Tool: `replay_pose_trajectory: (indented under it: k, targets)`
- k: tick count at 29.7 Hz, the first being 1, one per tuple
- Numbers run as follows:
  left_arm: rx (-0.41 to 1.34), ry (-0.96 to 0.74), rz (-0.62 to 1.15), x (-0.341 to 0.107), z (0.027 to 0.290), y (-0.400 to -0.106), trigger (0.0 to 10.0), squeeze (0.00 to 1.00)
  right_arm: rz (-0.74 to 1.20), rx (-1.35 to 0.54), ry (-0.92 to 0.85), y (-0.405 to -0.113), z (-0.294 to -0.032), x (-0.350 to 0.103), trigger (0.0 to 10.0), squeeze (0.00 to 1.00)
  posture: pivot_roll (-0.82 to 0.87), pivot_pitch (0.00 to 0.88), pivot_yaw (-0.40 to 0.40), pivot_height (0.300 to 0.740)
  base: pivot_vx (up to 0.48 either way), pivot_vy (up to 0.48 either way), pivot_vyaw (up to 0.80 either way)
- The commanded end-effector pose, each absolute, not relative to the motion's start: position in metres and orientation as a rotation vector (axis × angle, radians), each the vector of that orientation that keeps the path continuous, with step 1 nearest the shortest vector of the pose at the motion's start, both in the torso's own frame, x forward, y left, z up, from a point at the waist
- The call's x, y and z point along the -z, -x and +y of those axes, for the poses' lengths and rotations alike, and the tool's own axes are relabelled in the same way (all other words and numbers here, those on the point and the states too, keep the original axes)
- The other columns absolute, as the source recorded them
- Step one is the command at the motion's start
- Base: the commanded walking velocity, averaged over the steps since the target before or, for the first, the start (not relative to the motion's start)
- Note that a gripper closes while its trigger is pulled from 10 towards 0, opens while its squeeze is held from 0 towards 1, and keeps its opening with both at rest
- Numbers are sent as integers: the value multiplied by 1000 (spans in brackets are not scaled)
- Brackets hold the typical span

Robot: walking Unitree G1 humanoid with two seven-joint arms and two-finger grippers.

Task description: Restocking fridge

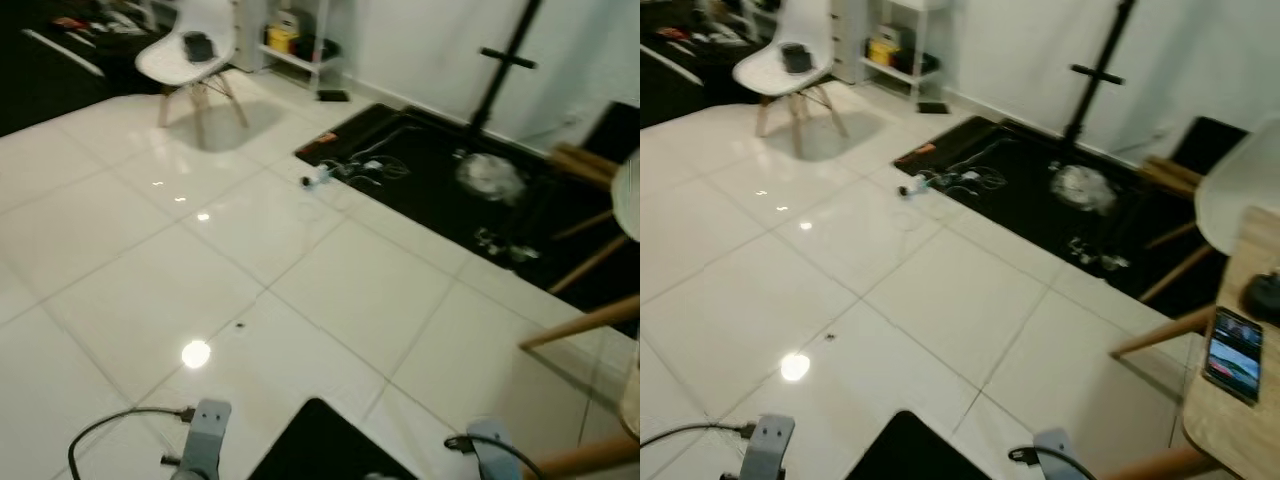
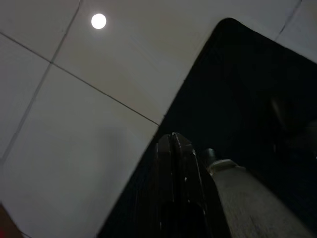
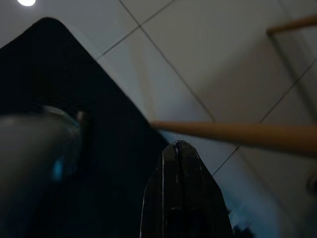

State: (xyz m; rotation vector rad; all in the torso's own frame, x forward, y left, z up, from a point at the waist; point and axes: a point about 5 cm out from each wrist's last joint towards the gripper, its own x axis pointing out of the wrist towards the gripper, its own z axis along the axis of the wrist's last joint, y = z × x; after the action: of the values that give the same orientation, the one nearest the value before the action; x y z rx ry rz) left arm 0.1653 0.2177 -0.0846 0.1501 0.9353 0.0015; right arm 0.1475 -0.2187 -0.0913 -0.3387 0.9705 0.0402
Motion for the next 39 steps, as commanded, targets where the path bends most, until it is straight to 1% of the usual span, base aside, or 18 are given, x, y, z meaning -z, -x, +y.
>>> replay_pose_trajectory:
  k: [1, 24, 39]
  targets:
    - [6, -150, 944, 86, 216, -163, 10000, 0, 984, -24, 330, -143, -222, 92, 10000, 0, 30, 67, -36, 740, 0, 0, -775]
    - [2, -152, 956, 87, 218, -161, 10000, 0, 981, -22, 326, -145, -221, 92, 10000, 0, 31, 71, -34, 740, 0, 0, -775]
    - [15, -152, 911, 82, 217, -172, 10000, 0, 985, -19, 321, -143, -221, 93, 10000, 0, 29, 72, -32, 740, 0, 0, -775]
